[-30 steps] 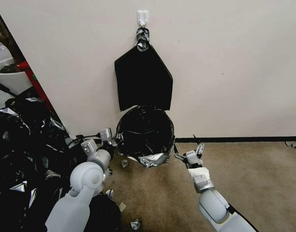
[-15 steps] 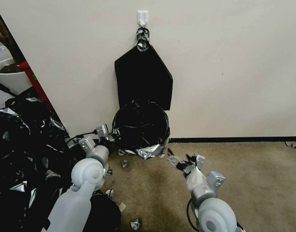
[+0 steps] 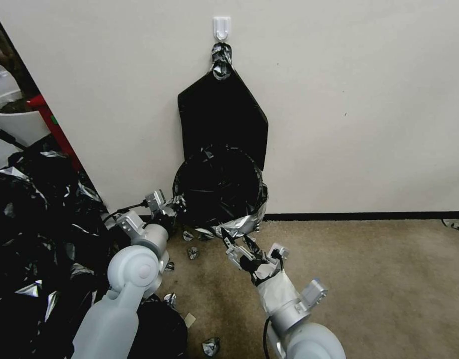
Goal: Place a trash bag onto the trash bin.
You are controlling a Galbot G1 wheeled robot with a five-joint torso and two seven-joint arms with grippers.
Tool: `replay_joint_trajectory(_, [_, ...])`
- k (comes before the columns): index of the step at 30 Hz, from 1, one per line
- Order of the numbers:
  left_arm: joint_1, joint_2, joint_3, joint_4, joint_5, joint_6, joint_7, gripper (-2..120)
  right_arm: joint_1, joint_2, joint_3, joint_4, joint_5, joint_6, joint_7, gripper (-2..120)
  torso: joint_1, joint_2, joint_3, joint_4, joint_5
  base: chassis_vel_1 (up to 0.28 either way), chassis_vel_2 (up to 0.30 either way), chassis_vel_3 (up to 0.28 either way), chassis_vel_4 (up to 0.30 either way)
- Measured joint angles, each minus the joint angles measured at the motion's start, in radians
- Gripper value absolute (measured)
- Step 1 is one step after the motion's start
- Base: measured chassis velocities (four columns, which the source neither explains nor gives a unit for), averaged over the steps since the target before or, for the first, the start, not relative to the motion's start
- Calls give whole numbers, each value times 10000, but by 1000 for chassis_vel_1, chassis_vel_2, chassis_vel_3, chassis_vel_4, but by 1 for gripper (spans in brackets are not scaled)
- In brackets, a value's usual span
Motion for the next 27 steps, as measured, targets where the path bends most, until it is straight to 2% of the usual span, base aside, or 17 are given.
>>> replay_joint_trajectory(1, [0,0,0,0,0,0,0,3,0,0,0,0,0,0,0,96,0,0,0,0,0,0,0,0,0])
replay_joint_trajectory(5, [-23,-34,70,81,15,27,6,3,-79,92,20,-70,-163,40,116,76,0,0,0,0,0,0,0,0,0])
replay_joint_trajectory(6, [-23,-34,70,81,15,27,6,3,-79,92,20,-70,-163,40,116,76,0,0,0,0,0,0,0,0,0])
replay_joint_trajectory(9, [-30,-44,112,95,34,45,11,3,-79,150,18,-91,-222,41,271,63,1,0,0,0,0,0,0,0,0])
replay_joint_trajectory(10, [-30,-44,112,95,34,45,11,3,-79,150,18,-91,-222,41,271,63,1,0,0,0,0,0,0,0,0])
replay_joint_trajectory(13, [-35,-31,105,107,42,47,14,3,-109,162,-26,-111,-345,68,340,47,0,0,0,0,0,0,0,0,0])
replay_joint_trajectory(15, [-35,-21,93,115,44,48,14,3,-134,162,-54,-111,-389,87,368,44,0,0,0,0,0,0,0,0,0])
replay_joint_trajectory(17, [-40,-6,75,138,50,50,14,3,-212,144,-123,-107,-492,117,407,32,1,0,0,0,0,0,0,0,0])
replay_joint_trajectory(18, [-40,-6,75,138,50,50,14,3,-212,144,-123,-107,-492,117,407,32,1,0,0,0,0,0,0,0,0])
replay_joint_trajectory(20, [-41,-12,70,171,58,51,15,3,-285,125,-188,-86,-612,121,415,22,1,0,0,0,1,0,0,0,0])
replay_joint_trajectory(21, [-41,-12,70,171,58,51,15,3,-285,125,-188,-86,-612,121,415,22,1,0,0,0,1,0,0,0,0])
replay_joint_trajectory(24, [-21,-34,72,186,69,52,14,3,-325,133,-233,-93,-684,128,417,7,0,0,0,0,1,0,0,0,0])
replay_joint_trajectory(27, [-18,-38,72,197,77,54,15,3,-368,133,-264,-95,-746,177,412,0,0,0,0,0,0,0,0,0,0])
